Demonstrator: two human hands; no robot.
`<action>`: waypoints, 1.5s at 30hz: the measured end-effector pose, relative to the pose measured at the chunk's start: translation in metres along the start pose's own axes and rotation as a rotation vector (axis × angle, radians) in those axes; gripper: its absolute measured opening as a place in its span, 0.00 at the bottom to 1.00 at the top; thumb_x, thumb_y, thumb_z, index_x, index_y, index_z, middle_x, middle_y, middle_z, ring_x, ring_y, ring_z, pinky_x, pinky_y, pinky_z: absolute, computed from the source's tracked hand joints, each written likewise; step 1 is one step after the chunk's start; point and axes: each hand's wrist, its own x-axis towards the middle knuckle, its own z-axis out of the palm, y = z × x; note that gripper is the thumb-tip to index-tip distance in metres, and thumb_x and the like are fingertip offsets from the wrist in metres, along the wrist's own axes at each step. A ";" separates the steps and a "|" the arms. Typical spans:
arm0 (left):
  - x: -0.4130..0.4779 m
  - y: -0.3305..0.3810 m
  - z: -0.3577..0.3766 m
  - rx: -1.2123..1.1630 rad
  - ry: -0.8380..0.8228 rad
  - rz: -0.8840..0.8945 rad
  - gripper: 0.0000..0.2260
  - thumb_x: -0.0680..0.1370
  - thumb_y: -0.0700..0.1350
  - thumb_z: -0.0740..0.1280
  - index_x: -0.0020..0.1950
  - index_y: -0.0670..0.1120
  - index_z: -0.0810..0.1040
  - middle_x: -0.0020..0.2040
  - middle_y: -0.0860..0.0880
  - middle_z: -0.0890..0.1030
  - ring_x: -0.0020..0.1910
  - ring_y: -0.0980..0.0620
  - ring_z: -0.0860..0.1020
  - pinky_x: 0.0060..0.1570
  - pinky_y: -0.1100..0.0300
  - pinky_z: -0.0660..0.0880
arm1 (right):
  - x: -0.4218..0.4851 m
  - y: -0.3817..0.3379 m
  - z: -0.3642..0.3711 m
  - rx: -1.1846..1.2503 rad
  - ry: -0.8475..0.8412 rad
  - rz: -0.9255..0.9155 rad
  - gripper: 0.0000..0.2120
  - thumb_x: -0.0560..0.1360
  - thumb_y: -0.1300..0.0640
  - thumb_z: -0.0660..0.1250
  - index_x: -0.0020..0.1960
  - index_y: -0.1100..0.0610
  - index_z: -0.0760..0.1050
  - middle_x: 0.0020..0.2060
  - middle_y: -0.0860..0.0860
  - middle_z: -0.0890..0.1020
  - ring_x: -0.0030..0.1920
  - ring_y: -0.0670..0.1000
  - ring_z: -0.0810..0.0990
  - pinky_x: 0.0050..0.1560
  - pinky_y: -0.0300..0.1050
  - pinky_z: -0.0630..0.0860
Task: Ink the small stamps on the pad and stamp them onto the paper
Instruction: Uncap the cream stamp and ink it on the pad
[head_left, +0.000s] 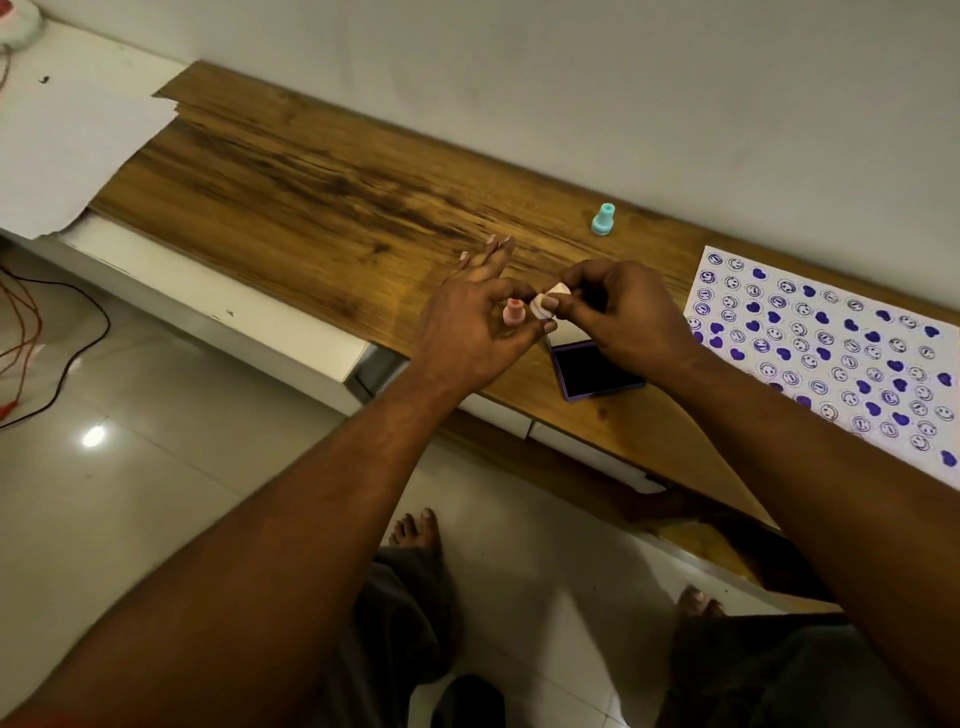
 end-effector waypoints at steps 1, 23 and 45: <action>0.000 -0.001 -0.002 0.003 -0.007 0.005 0.18 0.76 0.58 0.76 0.60 0.50 0.87 0.81 0.44 0.68 0.83 0.48 0.61 0.82 0.47 0.56 | -0.001 0.000 0.000 -0.005 -0.010 -0.017 0.10 0.79 0.47 0.73 0.55 0.52 0.85 0.44 0.44 0.86 0.44 0.44 0.82 0.41 0.37 0.75; -0.036 -0.037 0.012 0.164 -0.112 -0.148 0.19 0.76 0.64 0.73 0.64 0.59 0.84 0.82 0.46 0.66 0.83 0.48 0.59 0.80 0.47 0.58 | -0.008 0.007 -0.011 -0.187 -0.096 -0.134 0.13 0.79 0.48 0.73 0.62 0.52 0.83 0.53 0.46 0.86 0.51 0.48 0.82 0.51 0.50 0.80; -0.026 0.035 0.038 0.382 -0.197 0.164 0.36 0.78 0.70 0.63 0.79 0.48 0.72 0.85 0.42 0.59 0.85 0.45 0.53 0.83 0.46 0.50 | -0.048 0.048 -0.036 -0.365 -0.034 -0.071 0.11 0.78 0.52 0.72 0.59 0.53 0.84 0.46 0.49 0.85 0.42 0.47 0.79 0.38 0.40 0.70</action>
